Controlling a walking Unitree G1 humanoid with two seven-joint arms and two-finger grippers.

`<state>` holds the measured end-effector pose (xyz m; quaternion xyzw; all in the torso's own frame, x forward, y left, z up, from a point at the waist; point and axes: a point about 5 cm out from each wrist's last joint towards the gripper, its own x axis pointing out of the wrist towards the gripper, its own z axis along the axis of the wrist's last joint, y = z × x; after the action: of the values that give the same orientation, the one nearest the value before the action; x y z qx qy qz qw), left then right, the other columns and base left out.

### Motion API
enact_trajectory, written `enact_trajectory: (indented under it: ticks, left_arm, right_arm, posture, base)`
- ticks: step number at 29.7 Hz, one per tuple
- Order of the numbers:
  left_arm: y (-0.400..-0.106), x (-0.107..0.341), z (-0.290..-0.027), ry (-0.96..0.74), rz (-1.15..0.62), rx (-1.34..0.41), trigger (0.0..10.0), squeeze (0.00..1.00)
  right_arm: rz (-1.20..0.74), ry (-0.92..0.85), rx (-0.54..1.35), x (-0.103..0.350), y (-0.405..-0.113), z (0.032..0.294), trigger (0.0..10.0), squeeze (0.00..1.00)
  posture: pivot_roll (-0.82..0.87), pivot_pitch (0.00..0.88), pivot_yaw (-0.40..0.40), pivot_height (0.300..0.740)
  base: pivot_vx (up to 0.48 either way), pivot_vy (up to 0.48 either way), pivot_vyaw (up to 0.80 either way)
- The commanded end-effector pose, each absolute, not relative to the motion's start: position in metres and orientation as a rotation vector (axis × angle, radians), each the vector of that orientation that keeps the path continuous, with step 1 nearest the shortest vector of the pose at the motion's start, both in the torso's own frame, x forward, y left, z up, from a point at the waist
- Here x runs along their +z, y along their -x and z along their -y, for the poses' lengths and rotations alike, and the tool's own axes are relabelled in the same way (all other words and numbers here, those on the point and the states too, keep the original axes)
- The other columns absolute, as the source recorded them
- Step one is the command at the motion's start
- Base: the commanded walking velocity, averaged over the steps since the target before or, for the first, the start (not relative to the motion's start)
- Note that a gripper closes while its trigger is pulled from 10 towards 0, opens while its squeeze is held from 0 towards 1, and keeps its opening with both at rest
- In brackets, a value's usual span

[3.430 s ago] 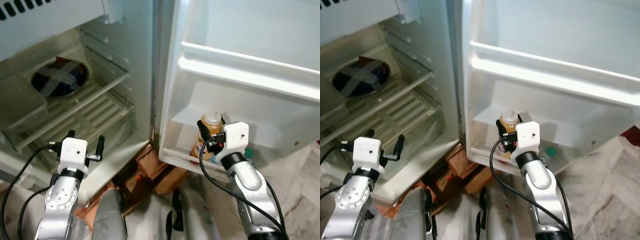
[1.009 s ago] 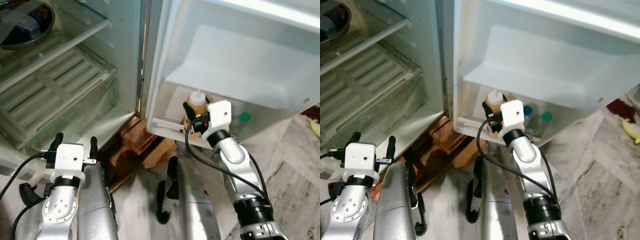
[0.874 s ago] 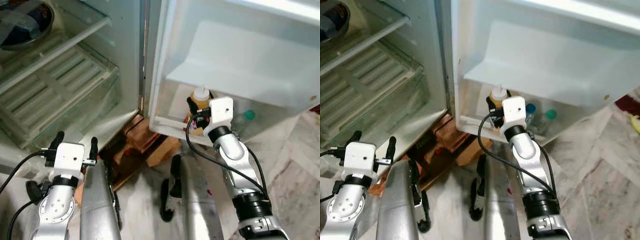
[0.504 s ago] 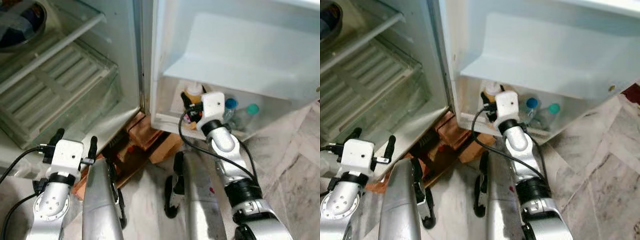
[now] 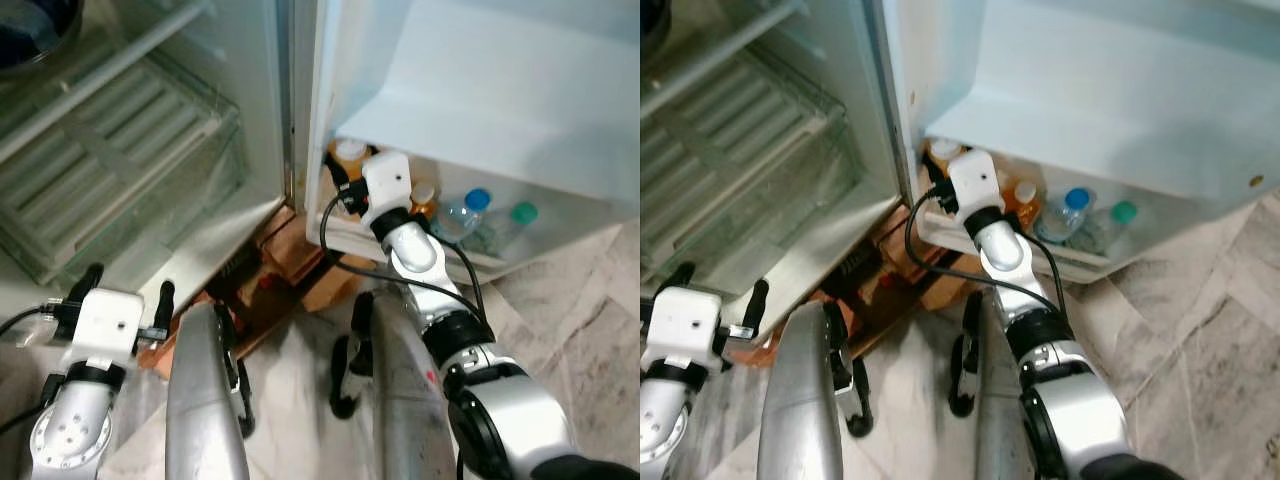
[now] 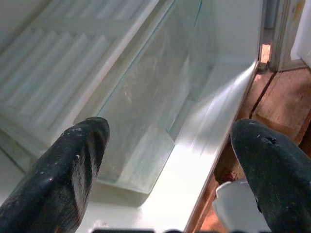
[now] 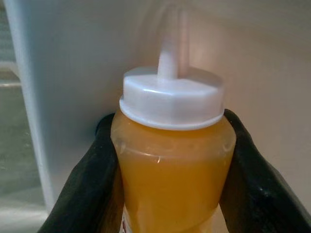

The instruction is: Restocking fridge

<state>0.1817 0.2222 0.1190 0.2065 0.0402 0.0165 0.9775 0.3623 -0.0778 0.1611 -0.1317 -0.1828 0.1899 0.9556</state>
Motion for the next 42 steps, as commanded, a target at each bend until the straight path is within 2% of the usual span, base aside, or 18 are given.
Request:
enact_trajectory:
  ticks: [1,12,21,24,25,26,27,34,42]
  left_arm:
    - [-0.175,0.118,-0.226,-0.426,-0.115,0.036,10.0,0.0]
    - [-0.174,0.12,-0.223,-0.426,-0.13,0.021,10.0,0.0]
    - [-0.175,0.121,-0.224,-0.431,-0.132,0.019,10.0,0.0]
    - [-0.176,0.121,-0.224,-0.431,-0.133,0.016,10.0,0.0]
    - [-0.176,0.12,-0.224,-0.431,-0.134,0.015,10.0,0.0]
    - [-0.177,0.12,-0.224,-0.431,-0.134,0.013,10.0,0.0]
    - [-0.177,0.12,-0.224,-0.431,-0.133,0.013,10.0,0.0]
    - [-0.18,0.12,-0.223,-0.431,-0.131,0.008,10.0,0.0]
    - [-0.183,0.119,-0.223,-0.433,-0.127,0.008,10.0,0.0]
  right_arm:
    - [0.339,0.345,0.396,0.146,-0.359,0.078,10.0,0.0]
    - [0.117,0.281,0.3,0.104,-0.354,0.1,10.0,0.0]
    - [0.055,0.291,0.262,0.093,-0.352,0.105,10.0,0.0]
    - [0.015,0.247,0.215,0.092,-0.355,0.112,10.0,0.0]
    - [0.013,0.238,0.21,0.092,-0.355,0.113,10.0,0.53]
    - [0.011,0.231,0.204,0.092,-0.356,0.114,10.0,0.53]
    - [0.006,0.218,0.196,0.091,-0.356,0.115,10.0,1.0]
    - [0.002,0.171,0.174,0.092,-0.356,0.116,10.0,1.0]
    - [0.107,0.175,0.189,0.106,-0.357,0.113,10.0,1.0]
  posture:
    - [0.18,0.437,-0.05,0.555]
    - [0.18,0.443,-0.044,0.555]
    - [0.19,0.443,-0.041,0.555]
    - [0.19,0.441,-0.039,0.555]
    - [0.19,0.44,-0.038,0.555]
    - [0.19,0.44,-0.038,0.555]
    - [0.18,0.439,-0.037,0.555]
    - [0.18,0.43,-0.038,0.555]
    - [0.18,0.415,-0.039,0.555]
  base:
    - [0.0,0.0,0.0]
    - [0.0,0.0,0.0]
    - [0.0,0.0,0.0]
    - [0.0,0.0,0.0]
    - [0.0,0.0,0.0]
    - [0.0,0.0,0.0]
    - [0.0,0.0,0.0]
    - [0.0,0.0,0.0]
    - [0.0,0.0,0.0]
